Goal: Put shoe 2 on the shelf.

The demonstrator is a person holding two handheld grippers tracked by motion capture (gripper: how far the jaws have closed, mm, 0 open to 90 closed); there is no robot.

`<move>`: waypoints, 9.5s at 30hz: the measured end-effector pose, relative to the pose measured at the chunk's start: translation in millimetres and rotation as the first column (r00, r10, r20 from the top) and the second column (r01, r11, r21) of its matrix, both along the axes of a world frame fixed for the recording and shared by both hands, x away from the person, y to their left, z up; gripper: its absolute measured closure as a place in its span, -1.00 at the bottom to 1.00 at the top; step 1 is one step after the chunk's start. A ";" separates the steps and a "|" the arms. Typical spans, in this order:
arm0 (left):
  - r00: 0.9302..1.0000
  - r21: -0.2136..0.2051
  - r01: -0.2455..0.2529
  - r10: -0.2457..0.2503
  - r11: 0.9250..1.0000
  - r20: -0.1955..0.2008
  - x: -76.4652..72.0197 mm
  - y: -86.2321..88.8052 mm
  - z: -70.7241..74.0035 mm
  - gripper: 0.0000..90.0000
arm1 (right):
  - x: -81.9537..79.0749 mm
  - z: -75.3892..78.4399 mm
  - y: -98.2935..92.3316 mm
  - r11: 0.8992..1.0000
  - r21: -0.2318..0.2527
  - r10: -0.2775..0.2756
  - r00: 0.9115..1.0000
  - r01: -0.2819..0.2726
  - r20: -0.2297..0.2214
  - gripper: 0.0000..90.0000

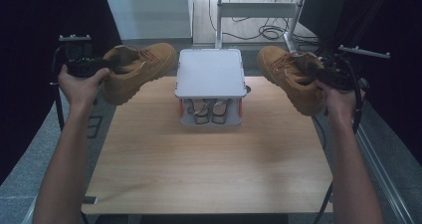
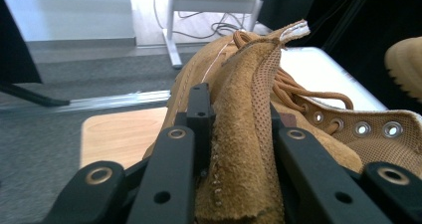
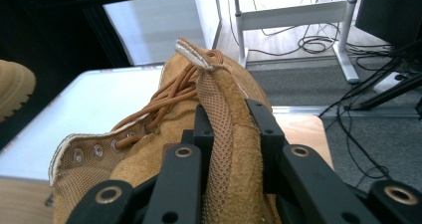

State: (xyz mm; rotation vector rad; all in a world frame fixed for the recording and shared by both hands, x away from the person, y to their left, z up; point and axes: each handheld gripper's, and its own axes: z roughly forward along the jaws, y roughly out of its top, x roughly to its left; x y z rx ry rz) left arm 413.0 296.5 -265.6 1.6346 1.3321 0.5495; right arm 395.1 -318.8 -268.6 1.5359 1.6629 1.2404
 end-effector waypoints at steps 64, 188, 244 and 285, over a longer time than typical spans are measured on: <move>0.987 -0.165 0.094 -0.114 0.982 -0.115 87.5 -90.2 -28.7 0.49 | 99.1 -11.5 132.9 0.991 0.053 0.129 0.989 -0.126 -0.071 0.38; 0.979 0.017 0.170 -0.167 0.985 -0.117 44.3 -57.2 -83.4 0.99 | 42.0 -89.4 82.9 0.956 -0.213 0.206 0.978 -0.203 -0.006 0.98; 0.945 -0.055 0.298 -0.302 0.953 -0.124 53.6 -92.3 -74.2 0.98 | 37.2 -98.6 111.4 0.942 -0.231 0.266 0.961 -0.242 0.078 0.98; 0.946 -0.088 0.293 -0.302 0.952 -0.116 66.4 -120.8 -86.5 0.99 | 85.1 -98.5 145.9 0.941 -0.214 0.280 0.958 -0.262 0.059 0.98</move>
